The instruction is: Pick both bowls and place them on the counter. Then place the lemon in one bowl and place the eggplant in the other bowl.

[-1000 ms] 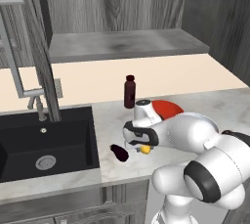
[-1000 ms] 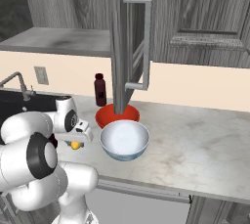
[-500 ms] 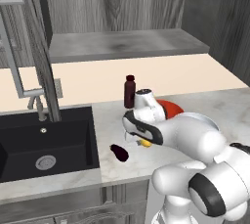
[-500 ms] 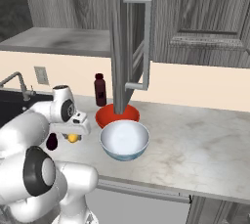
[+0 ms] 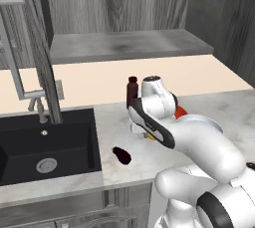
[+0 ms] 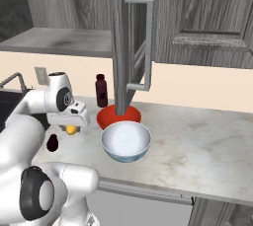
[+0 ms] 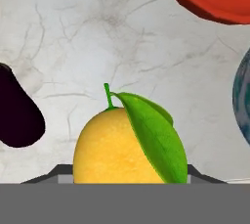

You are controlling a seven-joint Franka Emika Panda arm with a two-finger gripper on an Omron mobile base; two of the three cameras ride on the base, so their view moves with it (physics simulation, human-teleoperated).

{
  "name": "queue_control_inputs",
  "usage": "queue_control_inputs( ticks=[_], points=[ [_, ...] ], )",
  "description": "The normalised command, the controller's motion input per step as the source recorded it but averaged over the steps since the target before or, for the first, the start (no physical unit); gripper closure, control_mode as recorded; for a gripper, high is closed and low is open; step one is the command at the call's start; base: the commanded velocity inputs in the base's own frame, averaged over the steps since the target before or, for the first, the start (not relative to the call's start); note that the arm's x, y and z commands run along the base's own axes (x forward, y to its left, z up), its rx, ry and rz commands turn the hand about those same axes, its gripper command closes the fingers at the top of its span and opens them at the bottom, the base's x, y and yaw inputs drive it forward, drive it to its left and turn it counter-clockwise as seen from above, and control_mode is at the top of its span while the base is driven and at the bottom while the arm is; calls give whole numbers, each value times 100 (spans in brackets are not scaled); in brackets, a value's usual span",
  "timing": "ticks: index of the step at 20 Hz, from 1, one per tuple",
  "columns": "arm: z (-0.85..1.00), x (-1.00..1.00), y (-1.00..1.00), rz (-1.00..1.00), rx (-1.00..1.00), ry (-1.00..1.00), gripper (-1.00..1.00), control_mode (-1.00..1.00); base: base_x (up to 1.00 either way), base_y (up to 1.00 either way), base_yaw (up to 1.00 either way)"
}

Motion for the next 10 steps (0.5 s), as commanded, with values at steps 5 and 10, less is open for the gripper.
queue_control_inputs(
  ticks=[5, 10],
  points=[
    [55, -14, -21, 0, 0, 0, 100, -100, 0, 0, 0],
    [44, -15, -39, 0, 0, 0, 100, -100, 0, 0, 0]
  ],
)
